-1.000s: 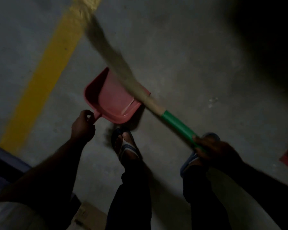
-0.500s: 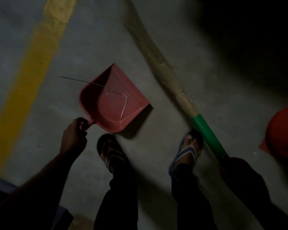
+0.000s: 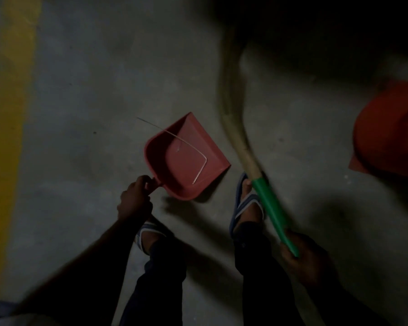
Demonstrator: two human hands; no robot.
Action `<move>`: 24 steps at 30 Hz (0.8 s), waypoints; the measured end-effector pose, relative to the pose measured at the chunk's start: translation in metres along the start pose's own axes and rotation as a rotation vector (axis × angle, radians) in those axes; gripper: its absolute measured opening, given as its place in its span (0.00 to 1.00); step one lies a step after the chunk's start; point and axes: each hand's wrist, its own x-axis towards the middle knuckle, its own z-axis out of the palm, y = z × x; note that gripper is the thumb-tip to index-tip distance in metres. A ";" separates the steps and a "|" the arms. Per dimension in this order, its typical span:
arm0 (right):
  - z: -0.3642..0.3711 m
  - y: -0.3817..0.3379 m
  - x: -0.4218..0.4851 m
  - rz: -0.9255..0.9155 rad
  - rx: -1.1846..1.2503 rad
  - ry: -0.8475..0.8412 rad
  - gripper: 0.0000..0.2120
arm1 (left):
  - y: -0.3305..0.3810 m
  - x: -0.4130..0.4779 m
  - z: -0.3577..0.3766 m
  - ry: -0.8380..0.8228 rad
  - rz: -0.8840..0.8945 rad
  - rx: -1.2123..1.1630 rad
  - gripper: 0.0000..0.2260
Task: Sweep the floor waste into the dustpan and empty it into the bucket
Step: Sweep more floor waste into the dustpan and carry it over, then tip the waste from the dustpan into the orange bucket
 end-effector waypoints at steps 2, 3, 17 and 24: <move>0.007 -0.008 -0.008 -0.052 0.018 -0.046 0.21 | 0.012 0.004 0.002 0.007 0.022 0.014 0.27; 0.008 -0.010 -0.013 -0.090 0.027 -0.056 0.21 | 0.018 0.006 0.002 0.012 0.037 0.021 0.26; -0.062 -0.031 -0.037 0.020 0.295 0.365 0.20 | 0.116 -0.018 -0.082 0.151 0.332 -0.015 0.21; -0.132 -0.059 -0.071 0.277 0.517 0.380 0.19 | 0.192 -0.078 -0.154 0.138 0.457 -0.017 0.20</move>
